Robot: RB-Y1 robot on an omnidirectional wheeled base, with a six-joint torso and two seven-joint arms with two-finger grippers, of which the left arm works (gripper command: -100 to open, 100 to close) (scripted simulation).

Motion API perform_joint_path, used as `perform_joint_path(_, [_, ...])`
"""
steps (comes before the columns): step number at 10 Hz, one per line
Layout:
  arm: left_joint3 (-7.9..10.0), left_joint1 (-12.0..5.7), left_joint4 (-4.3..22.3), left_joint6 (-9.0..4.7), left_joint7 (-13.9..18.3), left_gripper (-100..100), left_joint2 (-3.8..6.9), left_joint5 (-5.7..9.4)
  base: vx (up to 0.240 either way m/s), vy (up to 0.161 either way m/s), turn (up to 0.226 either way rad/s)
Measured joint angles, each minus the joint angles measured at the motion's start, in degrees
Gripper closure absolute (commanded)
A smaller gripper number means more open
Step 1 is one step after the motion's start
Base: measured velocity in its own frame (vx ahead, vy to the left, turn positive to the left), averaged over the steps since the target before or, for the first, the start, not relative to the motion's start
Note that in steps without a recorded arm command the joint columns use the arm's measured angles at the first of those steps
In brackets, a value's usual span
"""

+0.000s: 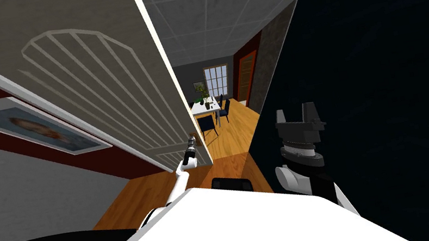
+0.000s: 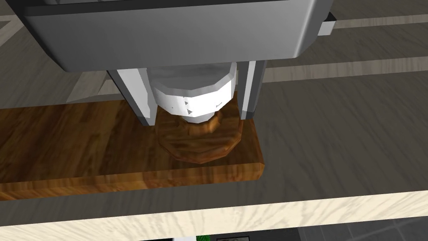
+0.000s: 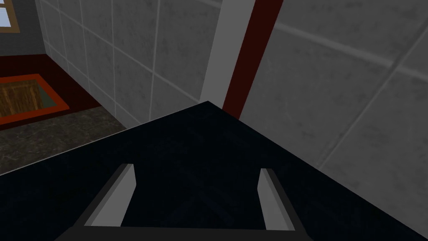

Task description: Pull the door open

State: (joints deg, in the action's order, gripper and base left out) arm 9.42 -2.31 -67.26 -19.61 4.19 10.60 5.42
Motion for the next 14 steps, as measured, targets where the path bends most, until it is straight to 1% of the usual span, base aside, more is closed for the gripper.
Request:
perform_joint_path(3, [-0.12, 0.20, 0.17, 0.17, -0.07, 100, -0.11, -0.05, -0.010, -0.001, 0.001])
perform_joint_path(4, [-0.13, 0.24, 0.19, 0.18, -0.06, 100, -0.12, -0.04, -0.110, 0.045, -0.112])
perform_joint_path(6, [-0.78, 0.07, 0.05, -0.09, 0.89, 100, 1.02, 0.16, -0.221, 0.100, -0.185])
perform_joint_path(9, [-2.58, 0.48, 0.24, -0.17, 2.62, 100, 2.71, 0.37, -0.212, 0.073, -0.161])
perform_joint_path(10, [-3.11, 0.60, 0.28, -0.26, 3.31, 100, 3.42, 0.49, -0.236, 0.071, -0.240])
perform_joint_path(11, [-3.73, 0.79, 0.37, -0.34, 4.18, 100, 4.40, 0.66, -0.228, 0.098, -0.168])
perform_joint_path(12, [-4.47, 0.99, 0.28, -0.37, 5.01, 100, 5.15, 0.78, -0.240, 0.153, -0.169])
perform_joint_path(14, [-5.93, 0.96, 0.48, -0.77, 6.47, 100, 6.35, 0.98, -0.256, 0.105, -0.181])
